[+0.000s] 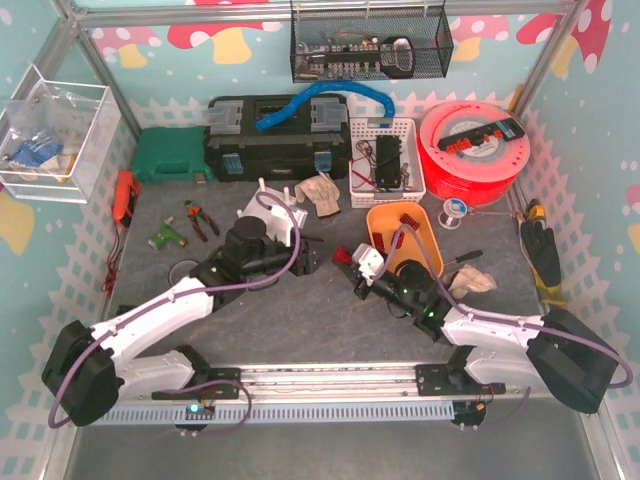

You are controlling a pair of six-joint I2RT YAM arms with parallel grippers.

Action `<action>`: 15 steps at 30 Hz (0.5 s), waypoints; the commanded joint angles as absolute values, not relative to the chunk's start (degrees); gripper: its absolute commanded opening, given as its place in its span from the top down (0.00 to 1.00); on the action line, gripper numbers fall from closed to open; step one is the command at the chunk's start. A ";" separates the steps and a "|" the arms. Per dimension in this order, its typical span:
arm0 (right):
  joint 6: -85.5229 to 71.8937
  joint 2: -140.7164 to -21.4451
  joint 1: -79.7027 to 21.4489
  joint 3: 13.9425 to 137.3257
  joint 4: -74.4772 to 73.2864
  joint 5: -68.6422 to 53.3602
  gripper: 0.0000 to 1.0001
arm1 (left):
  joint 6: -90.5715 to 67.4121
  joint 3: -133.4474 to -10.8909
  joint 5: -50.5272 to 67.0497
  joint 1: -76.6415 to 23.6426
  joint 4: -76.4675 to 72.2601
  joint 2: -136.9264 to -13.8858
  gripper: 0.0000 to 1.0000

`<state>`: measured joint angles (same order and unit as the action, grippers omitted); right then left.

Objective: Install the large spring

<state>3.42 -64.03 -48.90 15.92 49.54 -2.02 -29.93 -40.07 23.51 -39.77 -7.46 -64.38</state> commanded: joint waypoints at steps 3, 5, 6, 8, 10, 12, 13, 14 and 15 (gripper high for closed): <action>6.45 -64.71 -50.16 15.54 55.02 -1.98 0.92 | -27.78 -44.25 27.37 -41.99 -2.62 -68.50 0.45; 6.83 -64.85 -50.49 15.50 55.03 -2.28 0.92 | -27.77 -44.80 28.31 -42.30 -2.50 -69.67 0.47; 6.91 -64.89 -50.65 15.52 55.10 -2.24 0.92 | -27.71 -45.13 28.52 -42.54 -2.35 -70.18 0.48; 7.06 -65.01 -50.78 15.67 54.97 -2.07 0.92 | -27.41 -45.64 28.87 -42.84 -1.96 -70.87 0.48; 7.29 -65.16 -50.88 15.67 54.91 -2.07 0.93 | -27.34 -45.79 28.66 -42.97 -1.85 -71.08 0.50; 7.25 -65.18 -50.96 15.67 54.86 -2.03 0.93 | -27.40 -45.79 28.42 -42.98 -1.84 -70.95 0.52; 7.29 -65.20 -51.03 15.68 54.92 -2.10 0.93 | -27.35 -45.79 28.37 -42.98 -1.87 -70.89 0.53; 7.26 -65.25 -51.04 15.77 54.91 -1.99 0.93 | -27.34 -45.71 28.30 -42.98 -1.80 -70.78 0.54; 7.33 -65.28 -51.05 15.81 54.80 -1.96 0.93 | -27.39 -45.63 28.23 -42.98 -1.76 -70.69 0.55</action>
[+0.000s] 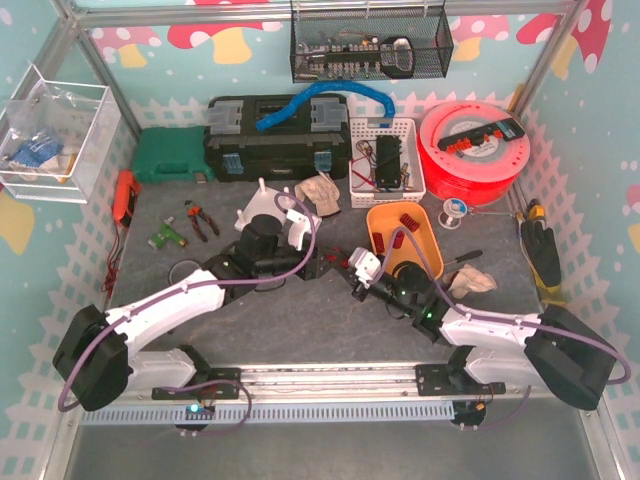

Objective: Install the large spring

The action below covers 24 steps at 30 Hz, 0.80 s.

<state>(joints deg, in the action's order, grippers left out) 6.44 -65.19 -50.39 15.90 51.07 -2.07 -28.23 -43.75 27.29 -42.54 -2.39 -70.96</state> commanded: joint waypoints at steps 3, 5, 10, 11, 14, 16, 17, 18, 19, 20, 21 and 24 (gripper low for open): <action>7.37 -65.46 -51.13 15.92 54.63 -2.24 0.93 | -27.25 -45.40 28.07 -42.98 -1.76 -70.52 0.59; 7.34 -65.69 -51.14 16.07 54.55 -2.45 0.92 | -27.28 -45.35 28.11 -42.98 -1.76 -70.57 0.64; 7.11 -66.63 -51.24 16.24 54.71 -2.48 0.92 | -27.92 -45.27 30.26 -42.98 -1.84 -71.01 0.83; 7.20 -66.83 -51.24 16.32 54.75 -2.54 0.91 | -28.07 -45.26 30.64 -42.98 -1.85 -70.88 0.86; 6.77 -67.23 -51.20 16.47 54.63 -1.90 0.83 | -28.74 -44.94 30.90 -42.98 -1.80 -69.98 0.95; 5.91 -67.02 -51.23 16.87 53.95 -1.44 0.71 | -29.63 -44.55 30.03 -42.98 -1.84 -68.91 0.98; 5.41 -66.68 -51.24 17.07 53.27 -1.41 0.63 | -30.18 -44.44 29.40 -42.98 -1.81 -68.16 0.99; 4.83 -66.34 -51.21 17.39 52.53 -1.24 0.57 | -30.72 -44.27 28.60 -42.98 -1.81 -67.44 1.00; 4.13 -65.95 -51.24 17.66 51.70 -0.86 0.51 | -31.17 -44.10 27.66 -42.98 -1.78 -66.67 1.00; 3.38 -65.47 -51.24 17.93 50.87 -0.24 0.45 | -31.58 -43.98 26.36 -42.93 -1.78 -65.85 1.00; 2.46 -64.85 -51.24 18.33 49.60 0.19 0.40 | -31.89 -43.79 25.02 -42.89 -1.69 -65.11 1.00; -0.75 -62.23 -51.23 20.53 42.89 3.15 0.23 | -32.70 -43.73 20.56 -42.65 -0.81 -63.03 1.00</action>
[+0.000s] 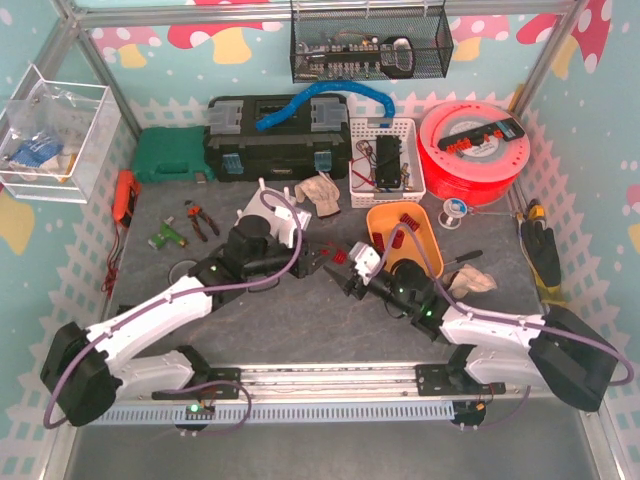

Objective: Install the large spring

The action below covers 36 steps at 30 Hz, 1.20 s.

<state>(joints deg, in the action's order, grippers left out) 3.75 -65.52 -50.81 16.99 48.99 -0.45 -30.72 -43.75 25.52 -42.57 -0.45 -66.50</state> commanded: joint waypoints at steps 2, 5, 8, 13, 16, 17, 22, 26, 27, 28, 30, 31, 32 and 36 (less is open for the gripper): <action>-3.29 -59.80 -51.22 22.08 37.96 4.41 0.15 | -33.37 -44.06 16.21 -42.33 0.12 -62.01 1.00; -8.36 -56.28 -51.15 24.74 30.22 8.08 0.01 | -34.17 -44.54 8.19 -41.59 1.81 -60.97 1.00; -10.08 -54.12 -51.15 26.33 25.10 13.51 0.01 | -33.62 -45.67 0.30 -39.80 3.22 -61.80 1.00; -10.87 -52.25 -51.05 23.82 25.32 19.66 0.01 | -29.97 -49.69 -4.28 -33.73 4.58 -67.87 1.00; -11.48 -52.10 -51.02 21.72 26.70 19.82 0.01 | -26.47 -53.36 -7.12 -30.65 5.19 -73.18 1.00; -11.63 -52.24 -51.06 20.97 27.43 19.93 0.01 | -25.28 -54.87 -9.36 -29.99 5.52 -75.00 1.00; -12.60 -54.15 -51.06 19.91 29.59 20.63 0.01 | -21.61 -60.88 -18.19 -27.26 6.07 -83.30 1.00; -11.84 -55.38 -51.06 20.26 28.89 21.95 0.02 | -20.09 -64.63 -20.19 -24.43 6.24 -88.86 1.00; -11.73 -55.51 -51.04 20.14 29.11 22.33 0.02 | -19.46 -65.67 -20.77 -24.20 6.24 -90.15 1.00; -11.63 -55.62 -51.06 20.02 29.38 22.64 0.02 | -18.90 -66.68 -21.42 -24.17 6.26 -91.44 1.00; -11.45 -55.79 -51.06 19.71 29.95 22.90 0.02 | -18.01 -68.57 -22.65 -22.20 6.49 -93.88 1.00; -11.43 -55.87 -51.06 19.55 30.22 22.88 0.02 | -17.82 -69.26 -22.71 -21.56 6.58 -95.01 1.00; -11.35 -56.02 -51.04 19.33 30.63 22.86 0.02 | -17.76 -69.94 -22.43 -20.80 6.59 -95.92 1.00; -11.43 -57.06 -51.02 19.26 31.11 22.96 0.02 | -17.90 -71.96 -19.50 -18.41 6.30 -99.00 1.00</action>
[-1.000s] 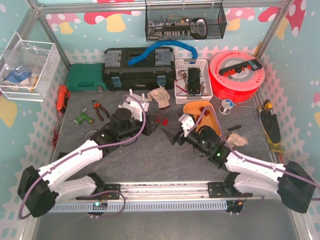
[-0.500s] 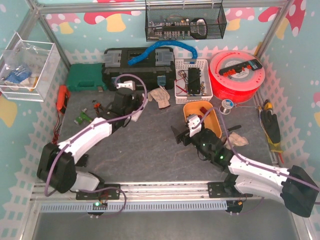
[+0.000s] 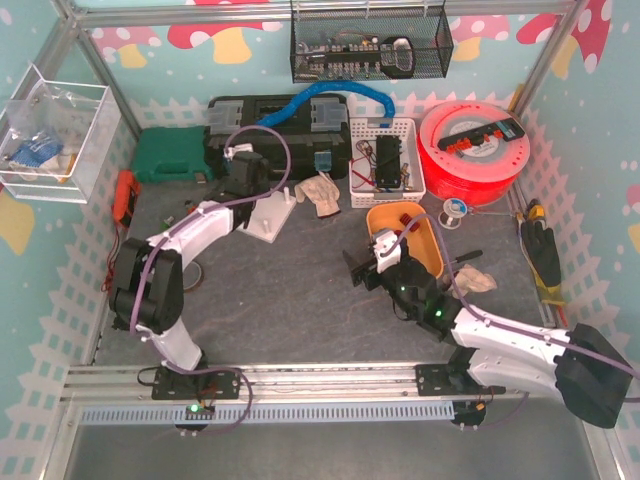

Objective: Install the large spring

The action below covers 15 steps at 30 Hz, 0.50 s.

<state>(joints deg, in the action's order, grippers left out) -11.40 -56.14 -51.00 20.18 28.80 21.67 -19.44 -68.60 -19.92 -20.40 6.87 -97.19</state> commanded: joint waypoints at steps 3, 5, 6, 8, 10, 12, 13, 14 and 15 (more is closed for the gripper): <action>-11.26 -57.95 -51.06 19.71 30.85 23.69 0.02 | -16.86 -73.58 -17.53 -17.47 6.33 -101.14 1.00; -11.29 -58.53 -51.02 19.98 30.32 25.04 0.02 | -16.50 -74.47 -16.42 -17.21 6.33 -102.16 1.00; -11.33 -58.93 -51.06 20.09 30.04 25.74 0.02 | -16.26 -74.91 -15.87 -17.15 6.34 -102.83 1.00; -11.34 -59.50 -51.04 20.42 29.51 26.39 0.02 | -15.94 -75.62 -15.78 -17.14 6.37 -103.76 1.00; -11.25 -59.68 -51.06 20.92 29.15 26.43 0.02 | -15.82 -76.32 -15.79 -16.98 6.42 -104.62 1.00; -11.16 -59.64 -51.06 20.94 28.99 26.44 0.02 | -15.70 -77.18 -15.33 -16.67 6.33 -105.37 1.00; -11.16 -59.51 -51.04 20.83 28.93 26.68 0.02 | -15.53 -77.51 -15.33 -16.55 6.32 -105.86 0.99; -11.24 -59.37 -50.98 20.78 28.92 26.93 0.02 | -15.41 -77.78 -15.41 -16.46 6.33 -106.29 0.99; -11.25 -59.17 -51.01 20.74 28.98 27.17 0.02 | -15.31 -78.02 -15.46 -16.38 6.33 -106.68 0.99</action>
<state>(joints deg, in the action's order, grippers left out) -11.25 -59.55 -51.00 20.21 28.77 25.10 -16.93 -75.18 -16.14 -17.10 7.09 -105.25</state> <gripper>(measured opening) 0.985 0.306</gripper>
